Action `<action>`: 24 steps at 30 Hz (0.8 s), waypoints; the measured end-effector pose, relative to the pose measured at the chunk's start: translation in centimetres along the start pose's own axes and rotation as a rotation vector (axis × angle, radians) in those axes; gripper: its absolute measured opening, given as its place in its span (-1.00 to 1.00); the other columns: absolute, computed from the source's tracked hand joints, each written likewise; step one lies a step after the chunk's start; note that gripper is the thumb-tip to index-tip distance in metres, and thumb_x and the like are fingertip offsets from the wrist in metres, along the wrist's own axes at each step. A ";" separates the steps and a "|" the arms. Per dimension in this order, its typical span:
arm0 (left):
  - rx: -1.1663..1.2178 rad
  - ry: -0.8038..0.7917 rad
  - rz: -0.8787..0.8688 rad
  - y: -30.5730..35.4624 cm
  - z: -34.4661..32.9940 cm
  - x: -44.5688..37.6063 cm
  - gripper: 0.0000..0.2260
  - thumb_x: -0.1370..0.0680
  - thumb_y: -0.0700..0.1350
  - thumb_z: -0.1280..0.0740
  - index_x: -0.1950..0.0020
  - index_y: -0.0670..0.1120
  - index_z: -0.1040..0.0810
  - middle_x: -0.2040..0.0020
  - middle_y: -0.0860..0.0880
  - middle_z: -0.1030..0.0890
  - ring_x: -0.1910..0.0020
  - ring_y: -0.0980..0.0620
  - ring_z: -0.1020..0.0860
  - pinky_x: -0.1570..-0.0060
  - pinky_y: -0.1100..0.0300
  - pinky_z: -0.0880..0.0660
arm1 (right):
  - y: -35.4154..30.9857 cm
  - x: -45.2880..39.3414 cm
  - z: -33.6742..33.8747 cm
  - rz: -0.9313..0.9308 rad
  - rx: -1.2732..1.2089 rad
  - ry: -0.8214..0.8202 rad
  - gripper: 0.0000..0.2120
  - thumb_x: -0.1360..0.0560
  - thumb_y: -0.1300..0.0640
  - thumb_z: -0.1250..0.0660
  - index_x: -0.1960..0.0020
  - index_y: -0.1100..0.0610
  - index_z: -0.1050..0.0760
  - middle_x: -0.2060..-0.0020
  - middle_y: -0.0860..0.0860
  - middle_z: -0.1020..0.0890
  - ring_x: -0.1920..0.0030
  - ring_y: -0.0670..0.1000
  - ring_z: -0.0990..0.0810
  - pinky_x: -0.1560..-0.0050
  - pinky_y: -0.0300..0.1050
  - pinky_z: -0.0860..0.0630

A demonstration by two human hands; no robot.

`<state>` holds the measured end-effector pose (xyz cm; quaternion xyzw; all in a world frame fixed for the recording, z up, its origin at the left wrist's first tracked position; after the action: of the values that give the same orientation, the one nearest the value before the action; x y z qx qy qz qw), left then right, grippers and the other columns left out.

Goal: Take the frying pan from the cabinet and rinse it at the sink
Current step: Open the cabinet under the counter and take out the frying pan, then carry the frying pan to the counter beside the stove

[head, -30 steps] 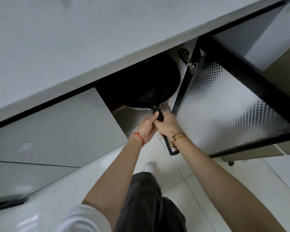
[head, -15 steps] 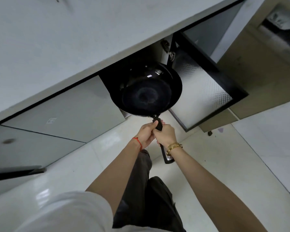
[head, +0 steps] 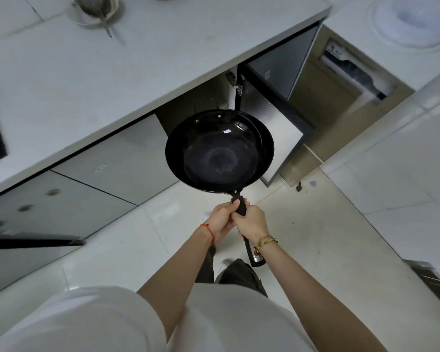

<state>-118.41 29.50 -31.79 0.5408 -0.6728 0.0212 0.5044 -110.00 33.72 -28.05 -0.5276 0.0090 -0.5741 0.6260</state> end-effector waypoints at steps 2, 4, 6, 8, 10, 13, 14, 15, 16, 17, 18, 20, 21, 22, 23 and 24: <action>-0.016 0.008 0.001 -0.3 -0.9 1.9 -0.65 -0.65 -0.15 -0.18 -0.35 -0.34 -0.44 -0.15 -0.13 -0.60 -0.15 0.00 -0.57 -0.08 0.27 -0.57 | 0.0 2.0 0.7 0.004 -0.008 -0.005 -0.96 -0.50 0.18 -0.29 0.10 0.15 -0.49 0.42 0.03 -0.52 0.44 0.03 -0.51 0.47 -0.21 -0.42; -0.039 0.009 0.001 -0.7 -1.7 3.6 -0.66 -0.66 -0.15 -0.17 -0.36 -0.32 -0.43 -0.20 -0.16 -0.58 -0.21 -0.02 -0.54 -0.17 0.23 -0.53 | 0.0 3.6 1.3 -0.003 -0.013 -0.005 -0.93 -0.50 0.18 -0.29 0.08 0.18 -0.49 0.43 0.04 -0.52 0.47 0.02 -0.51 0.49 -0.23 -0.41; -0.061 0.002 0.005 -1.0 -2.1 5.0 -0.66 -0.66 -0.14 -0.16 -0.36 -0.30 -0.43 -0.20 -0.15 -0.58 -0.24 -0.04 -0.52 -0.22 0.19 -0.50 | 0.1 5.1 1.6 -0.006 -0.017 -0.002 -0.91 -0.48 0.19 -0.28 0.10 0.22 -0.50 0.45 0.06 -0.52 0.55 0.01 -0.51 0.54 -0.23 -0.40; -0.068 -0.004 0.000 -1.1 -2.4 6.3 -0.66 -0.66 -0.14 -0.16 -0.36 -0.29 -0.44 -0.16 -0.12 -0.60 -0.22 -0.03 -0.53 -0.23 0.18 -0.49 | 0.2 6.2 1.7 0.004 -0.026 0.005 -0.90 -0.47 0.19 -0.27 0.12 0.23 -0.50 0.45 0.07 -0.53 0.59 0.01 -0.51 0.55 -0.21 -0.43; -0.068 -0.009 -0.007 -1.2 -2.5 7.4 -0.66 -0.66 -0.14 -0.16 -0.36 -0.29 -0.44 -0.12 -0.09 -0.61 -0.18 0.00 -0.55 -0.21 0.19 -0.49 | 0.3 7.1 1.5 0.012 -0.032 0.014 -0.90 -0.48 0.18 -0.27 0.10 0.22 -0.50 0.44 0.08 -0.54 0.58 0.02 -0.51 0.56 -0.20 -0.43; -0.065 -0.016 -0.025 -1.2 -2.4 9.0 -0.68 -0.66 -0.15 -0.15 -0.34 -0.28 -0.45 -0.10 -0.08 -0.62 -0.15 0.03 -0.56 -0.16 0.22 -0.50 | 0.1 8.5 1.1 0.038 -0.028 0.023 -0.89 -0.50 0.17 -0.26 0.08 0.21 -0.50 0.42 0.07 -0.55 0.56 0.01 -0.52 0.59 -0.26 -0.40; -0.064 -0.016 -0.034 -1.2 -2.3 9.4 -0.69 -0.66 -0.15 -0.16 -0.33 -0.27 -0.46 -0.10 -0.08 -0.63 -0.14 0.03 -0.57 -0.15 0.23 -0.51 | 0.0 8.9 0.9 0.051 -0.022 0.024 -0.88 -0.51 0.16 -0.25 0.07 0.21 -0.50 0.41 0.07 -0.55 0.55 0.01 -0.52 0.60 -0.28 -0.39; -0.062 -0.014 -0.043 -1.2 -2.1 9.8 -0.70 -0.66 -0.15 -0.16 -0.32 -0.26 -0.47 -0.10 -0.08 -0.63 -0.13 0.03 -0.57 -0.14 0.23 -0.52 | -0.1 9.2 0.7 0.062 -0.016 0.026 -0.88 -0.51 0.15 -0.25 0.06 0.20 -0.50 0.41 0.07 -0.55 0.54 0.01 -0.53 0.60 -0.29 -0.38; -0.059 -0.014 -0.050 -1.2 -1.9 10.1 -0.70 -0.66 -0.15 -0.16 -0.32 -0.26 -0.47 -0.10 -0.08 -0.63 -0.13 0.03 -0.58 -0.14 0.23 -0.52 | -0.2 9.5 0.5 0.073 -0.016 0.027 -0.88 -0.51 0.15 -0.25 0.07 0.20 -0.50 0.40 0.07 -0.55 0.54 0.02 -0.53 0.61 -0.29 -0.38; -0.053 -0.011 -0.056 -1.2 -1.6 10.5 -0.70 -0.65 -0.15 -0.17 -0.32 -0.25 -0.48 -0.10 -0.08 -0.63 -0.13 0.03 -0.58 -0.13 0.23 -0.52 | -0.3 9.8 0.2 0.081 -0.020 0.025 -0.88 -0.51 0.15 -0.24 0.09 0.20 -0.49 0.41 0.08 -0.55 0.54 0.02 -0.52 0.61 -0.29 -0.38; -0.046 -0.005 -0.065 -1.3 -1.3 10.8 -0.70 -0.65 -0.14 -0.17 -0.31 -0.25 -0.48 -0.10 -0.08 -0.63 -0.12 0.03 -0.58 -0.12 0.23 -0.52 | -0.4 10.1 -0.1 0.090 -0.023 0.022 -0.88 -0.51 0.15 -0.24 0.10 0.20 -0.49 0.41 0.08 -0.55 0.54 0.02 -0.53 0.61 -0.28 -0.38; -0.037 0.008 -0.088 -1.4 -0.7 11.5 -0.71 -0.65 -0.14 -0.18 -0.31 -0.25 -0.49 -0.09 -0.08 -0.63 -0.11 0.03 -0.58 -0.09 0.24 -0.53 | -0.7 10.6 -0.7 0.113 -0.017 0.009 -0.89 -0.52 0.15 -0.25 0.10 0.19 -0.49 0.38 0.08 -0.56 0.51 0.02 -0.54 0.61 -0.30 -0.38; -0.029 0.016 -0.096 -1.4 -0.4 11.8 -0.71 -0.65 -0.14 -0.18 -0.31 -0.24 -0.49 -0.09 -0.08 -0.63 -0.10 0.04 -0.58 -0.07 0.25 -0.53 | -0.8 10.9 -1.0 0.123 -0.013 0.001 -0.88 -0.52 0.15 -0.25 0.09 0.19 -0.50 0.37 0.08 -0.56 0.49 0.02 -0.54 0.62 -0.32 -0.37; -0.021 0.023 -0.108 -1.5 -0.1 12.3 -0.71 -0.65 -0.15 -0.18 -0.30 -0.24 -0.49 -0.09 -0.08 -0.63 -0.10 0.04 -0.58 -0.06 0.26 -0.53 | -1.0 11.2 -1.4 0.136 -0.005 -0.009 -0.87 -0.53 0.15 -0.25 0.08 0.21 -0.50 0.37 0.07 -0.56 0.48 0.01 -0.54 0.63 -0.34 -0.36; -0.014 0.032 -0.124 -1.5 0.4 12.7 -0.71 -0.65 -0.15 -0.17 -0.30 -0.24 -0.49 -0.09 -0.08 -0.63 -0.09 0.03 -0.58 -0.06 0.26 -0.54 | -1.1 11.4 -1.8 0.152 0.009 -0.021 -0.85 -0.54 0.15 -0.25 0.06 0.23 -0.51 0.37 0.07 -0.55 0.47 0.00 -0.53 0.63 -0.36 -0.34; -0.008 0.039 -0.141 -1.5 0.8 13.1 -0.72 -0.65 -0.15 -0.17 -0.30 -0.25 -0.50 -0.09 -0.09 -0.63 -0.09 0.03 -0.58 -0.06 0.25 -0.53 | -1.2 11.7 -2.2 0.167 0.023 -0.031 -0.84 -0.54 0.15 -0.25 0.05 0.24 -0.52 0.38 0.07 -0.55 0.46 -0.01 -0.53 0.63 -0.37 -0.34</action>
<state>-116.56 19.16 -23.77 0.5843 -0.6232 -0.0066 0.5199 -108.28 24.03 -21.29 -0.5266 0.0369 -0.5117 0.6779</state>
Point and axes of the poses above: each hand's wrist, its own x-axis away from the middle knuckle, its own z-axis out of the back of the hand, y = z × x, the point moved 3 cm from there along -x, towards the middle knuckle
